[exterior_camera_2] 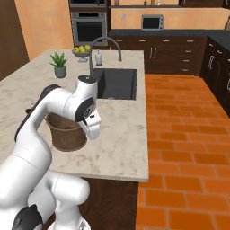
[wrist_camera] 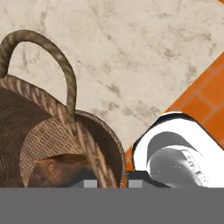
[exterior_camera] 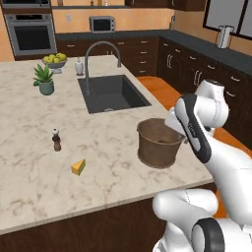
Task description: Open the cabinet, pick up the bread from the cabinet and place it in the basket. Then move the basket to the dining counter.
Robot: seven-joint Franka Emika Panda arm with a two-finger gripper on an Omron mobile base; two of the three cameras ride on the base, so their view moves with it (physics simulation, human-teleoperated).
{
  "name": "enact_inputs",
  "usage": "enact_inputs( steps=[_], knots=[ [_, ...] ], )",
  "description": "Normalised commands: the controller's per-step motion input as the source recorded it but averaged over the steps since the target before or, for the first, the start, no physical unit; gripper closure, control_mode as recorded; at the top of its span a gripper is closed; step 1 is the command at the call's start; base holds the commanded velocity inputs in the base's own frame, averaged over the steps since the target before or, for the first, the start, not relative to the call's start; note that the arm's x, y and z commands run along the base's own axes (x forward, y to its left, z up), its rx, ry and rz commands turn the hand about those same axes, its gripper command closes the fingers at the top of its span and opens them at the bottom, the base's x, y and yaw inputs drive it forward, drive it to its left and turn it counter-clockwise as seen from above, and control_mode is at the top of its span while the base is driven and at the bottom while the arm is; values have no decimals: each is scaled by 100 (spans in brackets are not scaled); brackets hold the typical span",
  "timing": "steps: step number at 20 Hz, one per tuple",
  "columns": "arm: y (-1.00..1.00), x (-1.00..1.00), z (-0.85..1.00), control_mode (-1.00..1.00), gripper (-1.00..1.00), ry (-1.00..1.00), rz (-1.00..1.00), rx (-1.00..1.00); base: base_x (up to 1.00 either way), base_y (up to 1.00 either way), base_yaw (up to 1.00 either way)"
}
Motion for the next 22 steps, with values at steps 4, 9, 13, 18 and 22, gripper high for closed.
enact_inputs(
  steps=[4, 9, 13, 18, 22],
  knots=[
    [1, 100, -32, -100, 100, 3, 0, 0, 0, 0, 0],
    [3, 96, -64, -100, 100, 4, 0, 0, 0, 0, 0],
    [0, 77, -67, -100, 100, 2, 0, 0, 0, 0, 0],
    [0, 50, -63, -100, 100, 2, 0, 0, 0, 0, 0],
    [0, 21, -47, -100, 100, 0, 0, 0, 0, 0, 0]
  ],
)
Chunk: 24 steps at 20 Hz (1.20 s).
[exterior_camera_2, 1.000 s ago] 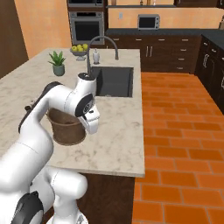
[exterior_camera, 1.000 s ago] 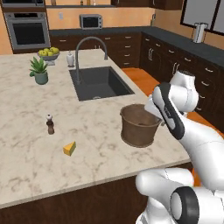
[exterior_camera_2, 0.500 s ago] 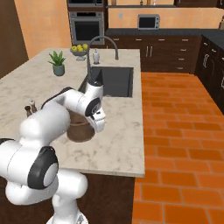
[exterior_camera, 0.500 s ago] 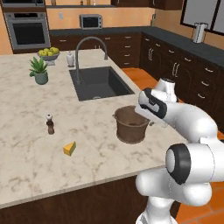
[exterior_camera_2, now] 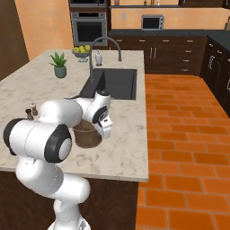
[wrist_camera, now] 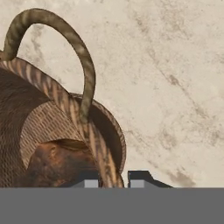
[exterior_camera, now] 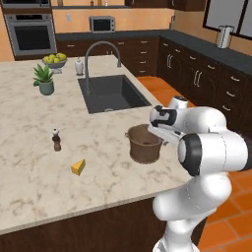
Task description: Open the cabinet, pick up the bread from the cabinet and place it in the basket. Then move the basket to the dining counter.
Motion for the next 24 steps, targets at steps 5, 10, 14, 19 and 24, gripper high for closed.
enact_inputs(
  steps=[5, 10, 14, 19, 24],
  knots=[
    [0, 16, -27, -100, 100, 0, 0, 0, 0, 0, 0],
    [1, 0, -7, -100, -100, 0, 0, 0, 0, 0, 0],
    [6, 0, 0, -100, -100, -2, 0, 0, 0, 0, 0],
    [0, -20, 53, -100, -100, -9, 4, -1, 0, 0, 0],
    [-18, -88, 99, -100, -100, -23, 7, 0, 0, 0, 0]
  ],
)
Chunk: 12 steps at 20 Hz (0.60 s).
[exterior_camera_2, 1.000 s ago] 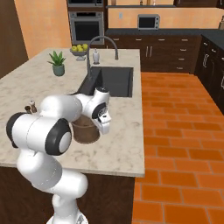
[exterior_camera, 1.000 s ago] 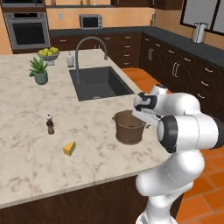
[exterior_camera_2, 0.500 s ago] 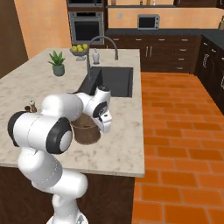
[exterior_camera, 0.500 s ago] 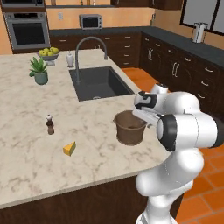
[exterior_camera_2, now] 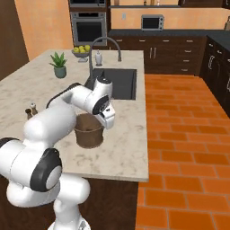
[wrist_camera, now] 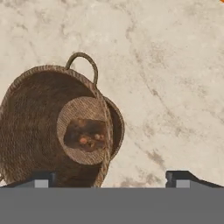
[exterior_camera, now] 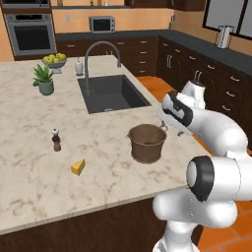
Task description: Open the cabinet, pick up the bread from the cabinet and place it in the basket. Then move the basket to the dining counter.
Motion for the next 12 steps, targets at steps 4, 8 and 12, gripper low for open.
enact_inputs(
  steps=[4, 8, 12],
  knots=[
    [-27, -100, 100, -100, -100, -37, 18, 0, 0, 0, 0],
    [-7, -95, 100, -100, -100, -39, 36, -11, 0, 0, 0],
    [0, -71, 78, -100, -100, -24, 50, -28, 0, 0, 0]
  ],
)
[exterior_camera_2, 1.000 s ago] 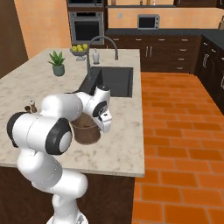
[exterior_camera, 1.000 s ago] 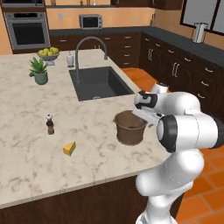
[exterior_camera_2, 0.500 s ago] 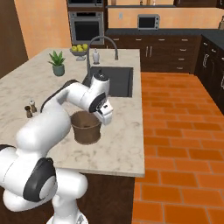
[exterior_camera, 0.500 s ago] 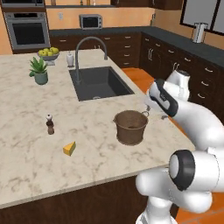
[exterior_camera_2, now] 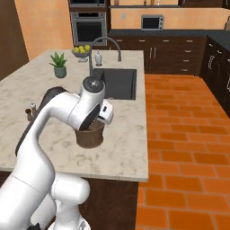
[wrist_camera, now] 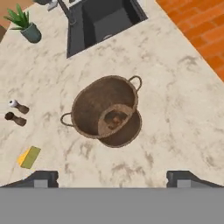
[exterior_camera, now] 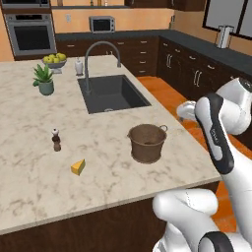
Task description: Open the cabinet, pick up the bread from the cabinet and place it in the basket. Then move the basket to the dining counter.
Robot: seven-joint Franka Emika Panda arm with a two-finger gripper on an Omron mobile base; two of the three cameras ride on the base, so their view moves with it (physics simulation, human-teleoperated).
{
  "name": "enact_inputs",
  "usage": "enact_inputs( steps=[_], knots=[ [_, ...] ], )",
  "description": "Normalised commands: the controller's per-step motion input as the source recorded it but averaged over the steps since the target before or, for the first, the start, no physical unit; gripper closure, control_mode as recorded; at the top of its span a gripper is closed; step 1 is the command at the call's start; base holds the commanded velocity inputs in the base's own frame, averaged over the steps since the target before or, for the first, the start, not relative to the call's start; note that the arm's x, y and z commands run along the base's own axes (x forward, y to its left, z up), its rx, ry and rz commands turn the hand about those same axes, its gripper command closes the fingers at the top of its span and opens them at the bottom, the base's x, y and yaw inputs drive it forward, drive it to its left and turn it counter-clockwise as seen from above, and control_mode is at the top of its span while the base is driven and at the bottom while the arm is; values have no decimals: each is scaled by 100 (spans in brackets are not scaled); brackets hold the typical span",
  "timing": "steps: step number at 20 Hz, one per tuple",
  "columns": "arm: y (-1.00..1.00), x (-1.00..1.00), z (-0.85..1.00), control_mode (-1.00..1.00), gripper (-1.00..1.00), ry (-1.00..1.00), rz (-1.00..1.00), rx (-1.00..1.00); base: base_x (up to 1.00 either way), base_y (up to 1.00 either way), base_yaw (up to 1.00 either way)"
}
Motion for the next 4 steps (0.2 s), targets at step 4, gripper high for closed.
enact_inputs(
  steps=[4],
  knots=[
    [29, -24, 22, -100, -100, -2, 44, -39, 0, 0, 0]
  ],
)
